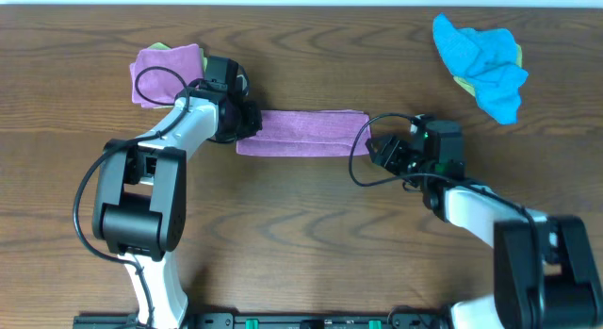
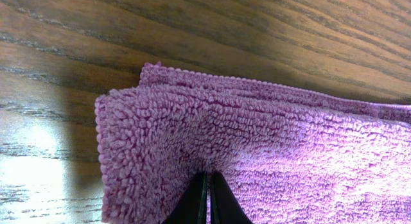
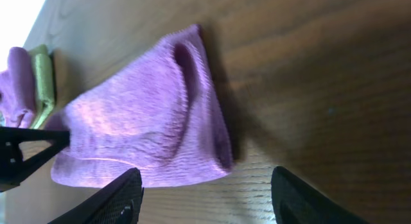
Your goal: Fold the cloth
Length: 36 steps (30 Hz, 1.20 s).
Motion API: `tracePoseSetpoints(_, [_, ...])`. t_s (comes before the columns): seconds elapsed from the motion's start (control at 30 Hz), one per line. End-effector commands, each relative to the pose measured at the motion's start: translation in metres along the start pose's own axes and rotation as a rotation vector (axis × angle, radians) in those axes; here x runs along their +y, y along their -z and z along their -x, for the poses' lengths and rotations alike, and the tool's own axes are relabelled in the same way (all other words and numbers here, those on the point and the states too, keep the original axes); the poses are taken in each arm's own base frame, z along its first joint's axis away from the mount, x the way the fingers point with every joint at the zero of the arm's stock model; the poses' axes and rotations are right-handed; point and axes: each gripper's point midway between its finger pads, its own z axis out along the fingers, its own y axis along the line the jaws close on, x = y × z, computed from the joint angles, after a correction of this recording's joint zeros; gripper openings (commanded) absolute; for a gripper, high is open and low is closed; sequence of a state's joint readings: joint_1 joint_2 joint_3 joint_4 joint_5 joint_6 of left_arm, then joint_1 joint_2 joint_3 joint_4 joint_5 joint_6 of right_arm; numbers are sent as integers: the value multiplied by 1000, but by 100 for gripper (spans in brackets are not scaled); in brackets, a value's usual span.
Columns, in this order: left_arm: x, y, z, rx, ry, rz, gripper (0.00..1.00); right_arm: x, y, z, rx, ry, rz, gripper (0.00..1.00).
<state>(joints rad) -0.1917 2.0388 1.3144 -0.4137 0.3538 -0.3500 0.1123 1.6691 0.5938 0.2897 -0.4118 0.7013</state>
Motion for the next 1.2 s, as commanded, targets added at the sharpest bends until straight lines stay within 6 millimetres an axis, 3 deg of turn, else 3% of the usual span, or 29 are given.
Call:
tracePoseSetpoints(0.0, [5,-3,3,-5,-3,24,6,-7,-10,-9,33,-75,8,66])
tracePoseSetpoints(0.4, [5,-3,2,-1,-3,23,6,-3,-36,-24,51,-100,46,68])
tracePoseSetpoints(0.77, [4,-3,2,-1,-3,23,6,-3,-50,-30,31,-82,43,65])
tracePoseSetpoints(0.87, [4,-3,2,-1,-3,23,6,-6,-51,-26,3,-76,18,57])
tracePoseSetpoints(1.0, [5,-3,1,0,-2,23,6,-8,-51,-18,-42,-68,4,35])
tracePoseSetpoints(1.17, [4,-3,-3,17,1,22,6,-8,-54,-9,-93,-56,-6,33])
